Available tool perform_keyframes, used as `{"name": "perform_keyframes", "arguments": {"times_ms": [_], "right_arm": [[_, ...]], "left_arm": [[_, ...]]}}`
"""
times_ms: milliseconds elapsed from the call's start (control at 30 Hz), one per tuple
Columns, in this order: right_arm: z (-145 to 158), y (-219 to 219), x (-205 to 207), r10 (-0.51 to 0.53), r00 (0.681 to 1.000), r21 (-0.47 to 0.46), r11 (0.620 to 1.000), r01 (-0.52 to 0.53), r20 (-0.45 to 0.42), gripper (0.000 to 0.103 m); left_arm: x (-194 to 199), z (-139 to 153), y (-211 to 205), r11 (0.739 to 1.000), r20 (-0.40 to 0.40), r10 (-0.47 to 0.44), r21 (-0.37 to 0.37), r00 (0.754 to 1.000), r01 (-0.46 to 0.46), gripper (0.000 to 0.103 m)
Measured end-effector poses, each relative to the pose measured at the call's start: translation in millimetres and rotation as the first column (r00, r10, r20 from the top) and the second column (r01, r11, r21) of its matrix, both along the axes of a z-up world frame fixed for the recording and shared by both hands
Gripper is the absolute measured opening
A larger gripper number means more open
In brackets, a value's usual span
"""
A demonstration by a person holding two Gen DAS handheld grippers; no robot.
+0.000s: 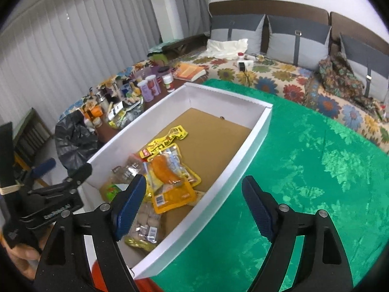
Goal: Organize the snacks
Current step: 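Carry both pouches over the white box and open both tools to drop them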
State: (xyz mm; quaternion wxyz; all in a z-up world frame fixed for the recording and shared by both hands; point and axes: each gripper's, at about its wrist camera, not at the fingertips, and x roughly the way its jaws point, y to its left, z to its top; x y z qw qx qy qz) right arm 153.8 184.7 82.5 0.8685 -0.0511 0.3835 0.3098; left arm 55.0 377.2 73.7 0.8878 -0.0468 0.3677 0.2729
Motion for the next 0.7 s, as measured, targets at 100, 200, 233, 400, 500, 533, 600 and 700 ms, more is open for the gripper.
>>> {"name": "perform_keyframes", "arguments": {"times_ms": [100, 200, 233, 400, 500, 533, 600, 700], "right_arm": [[2, 6, -4, 0.015, 1.0, -0.041, 0.999, -0.015, 0.018, 0.084], [3, 10, -8, 0.033, 0.999, -0.058, 0.998, -0.032, 0.02, 0.084], [3, 10, -9, 0.036, 0.999, -0.059, 0.998, -0.035, 0.02, 0.084], [4, 16, -12, 0.051, 0.998, -0.069, 0.996, -0.049, 0.023, 0.084], [4, 18, -14, 0.059, 0.998, -0.076, 0.996, -0.056, 0.029, 0.084], [4, 19, -15, 0.061, 0.998, -0.078, 0.995, -0.058, 0.031, 0.084], [4, 19, -15, 0.061, 0.998, -0.083, 0.995, -0.058, 0.035, 0.084], [2, 19, -14, 0.058, 0.998, -0.08, 0.995, -0.056, 0.03, 0.084]], "left_arm": [[-2, 4, -3, 1.0, -0.003, 0.009, 0.021, 1.0, -0.009, 0.101], [-6, 8, -4, 0.999, 0.009, 0.014, 0.035, 1.0, -0.014, 0.101], [-6, 9, -5, 0.999, 0.011, 0.018, 0.039, 1.0, -0.019, 0.101], [-9, 12, -2, 0.999, 0.021, 0.034, 0.029, 0.999, -0.034, 0.101], [-10, 12, -3, 0.999, 0.025, 0.04, 0.034, 0.999, -0.041, 0.101], [-10, 12, -3, 0.999, 0.024, 0.039, 0.03, 0.999, -0.04, 0.101], [-11, 12, -3, 0.999, 0.026, 0.035, 0.019, 0.999, -0.035, 0.101], [-16, 15, -7, 0.999, 0.044, 0.028, 0.021, 0.999, -0.029, 0.102]]}}
